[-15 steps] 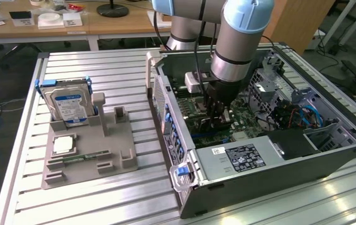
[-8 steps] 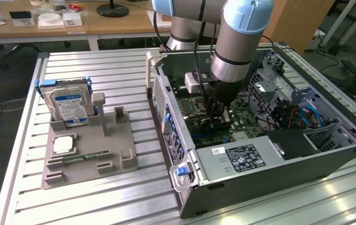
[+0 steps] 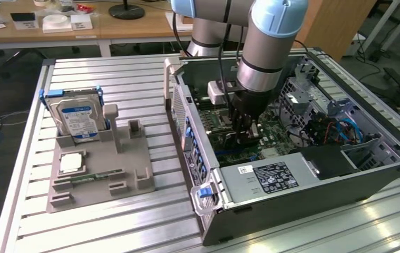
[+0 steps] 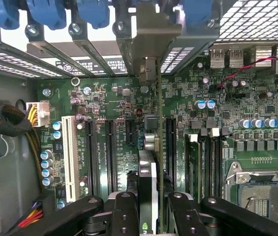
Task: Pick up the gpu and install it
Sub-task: 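Insert the gpu into the slot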
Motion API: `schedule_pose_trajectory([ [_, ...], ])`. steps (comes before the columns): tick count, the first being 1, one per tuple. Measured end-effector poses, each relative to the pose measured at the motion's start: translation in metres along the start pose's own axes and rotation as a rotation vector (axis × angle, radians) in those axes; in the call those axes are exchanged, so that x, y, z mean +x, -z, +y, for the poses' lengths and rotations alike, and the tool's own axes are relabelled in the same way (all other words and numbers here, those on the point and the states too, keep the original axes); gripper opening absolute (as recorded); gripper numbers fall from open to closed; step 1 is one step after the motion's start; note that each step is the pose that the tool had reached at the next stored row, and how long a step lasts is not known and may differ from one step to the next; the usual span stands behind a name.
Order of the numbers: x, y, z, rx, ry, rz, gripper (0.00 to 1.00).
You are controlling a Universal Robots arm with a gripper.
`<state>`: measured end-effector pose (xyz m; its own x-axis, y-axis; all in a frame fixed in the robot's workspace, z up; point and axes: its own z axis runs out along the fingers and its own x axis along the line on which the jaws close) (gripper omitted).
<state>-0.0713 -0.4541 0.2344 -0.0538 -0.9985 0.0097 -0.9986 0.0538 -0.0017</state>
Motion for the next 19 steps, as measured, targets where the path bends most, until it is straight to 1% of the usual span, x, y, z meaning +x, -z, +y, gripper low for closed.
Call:
schedule_pose_trajectory([
  [5,0.0,-0.002,0.0,-0.0006,0.0,0.0002,0.28],
  [10,-0.0001,-0.0049,0.0,-0.0015,0.0,-0.001,0.28],
  [12,-0.0003,-0.0068,0.0,-0.0017,0.0,-0.0033,0.28],
  [14,-0.0002,-0.0062,0.0,-0.0027,0.0,-0.0023,0.28],
  [19,-0.0001,-0.0061,0.0,-0.003,0.0,-0.0027,0.28],
])
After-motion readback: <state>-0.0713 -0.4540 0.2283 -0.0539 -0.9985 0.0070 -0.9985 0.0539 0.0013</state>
